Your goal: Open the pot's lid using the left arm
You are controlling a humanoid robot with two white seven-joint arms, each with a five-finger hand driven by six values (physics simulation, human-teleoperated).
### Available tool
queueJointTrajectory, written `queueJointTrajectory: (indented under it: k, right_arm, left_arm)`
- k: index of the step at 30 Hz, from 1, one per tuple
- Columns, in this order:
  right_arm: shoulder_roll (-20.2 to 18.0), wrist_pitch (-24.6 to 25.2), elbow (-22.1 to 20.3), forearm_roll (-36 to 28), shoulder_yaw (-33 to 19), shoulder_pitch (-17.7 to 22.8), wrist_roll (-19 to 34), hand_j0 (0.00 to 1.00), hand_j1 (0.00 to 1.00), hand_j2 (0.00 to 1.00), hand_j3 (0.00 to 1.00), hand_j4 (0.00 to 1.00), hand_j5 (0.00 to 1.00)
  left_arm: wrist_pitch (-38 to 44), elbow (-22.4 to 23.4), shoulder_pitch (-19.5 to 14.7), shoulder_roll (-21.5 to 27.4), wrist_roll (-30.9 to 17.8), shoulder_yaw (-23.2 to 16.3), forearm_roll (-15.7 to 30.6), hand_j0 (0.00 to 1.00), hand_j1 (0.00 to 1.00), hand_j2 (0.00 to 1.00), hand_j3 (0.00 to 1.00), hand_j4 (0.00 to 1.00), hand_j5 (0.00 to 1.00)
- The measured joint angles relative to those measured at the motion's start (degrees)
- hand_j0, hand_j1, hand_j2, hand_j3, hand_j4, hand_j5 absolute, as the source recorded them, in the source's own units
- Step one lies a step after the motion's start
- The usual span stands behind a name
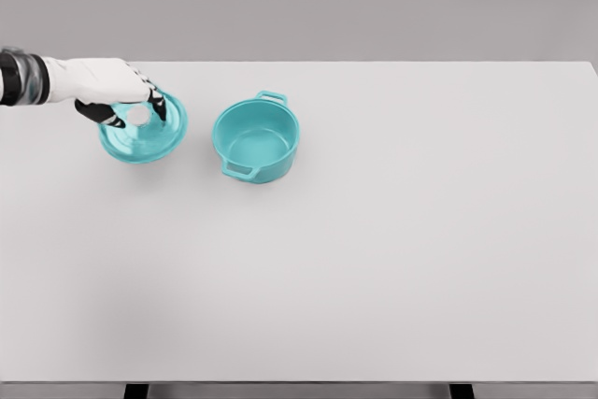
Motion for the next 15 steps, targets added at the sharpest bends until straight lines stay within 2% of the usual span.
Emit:
queueJointTrajectory:
  k: [2,4,8,12,15]
  right_arm:
    - [0.00,0.00,0.00,0.00,0.00,0.00,0.00,1.00,1.00,1.00,1.00,1.00,1.00]
    - [0.00,0.00,0.00,0.00,0.00,0.00,0.00,1.00,1.00,1.00,1.00,1.00,1.00]
    - [0.00,0.00,0.00,0.00,0.00,0.00,0.01,1.00,1.00,1.00,1.00,1.00,1.00]
    - [0.00,0.00,0.01,0.00,0.00,0.00,0.01,1.00,1.00,1.00,1.00,1.00,1.00]
    - [0.00,0.00,0.01,0.00,0.00,0.00,0.01,1.00,1.00,1.00,1.00,1.00,1.00]
  left_arm:
    - [-0.03,0.01,0.00,0.02,0.00,0.01,0.02,0.89,0.89,0.89,0.89,0.89,0.89]
    - [-0.05,0.02,0.00,0.03,0.00,0.01,0.02,1.00,1.00,1.00,1.00,1.00,1.00]
    - [0.03,2.20,0.00,1.54,0.01,0.10,0.55,1.00,1.00,1.00,1.00,1.00,1.00]
    - [0.07,10.92,0.26,3.40,0.00,0.34,1.52,1.00,1.00,1.00,1.00,1.00,1.00]
    - [-0.05,14.82,0.79,3.77,0.00,0.39,1.69,1.00,1.00,1.00,1.00,1.00,1.00]
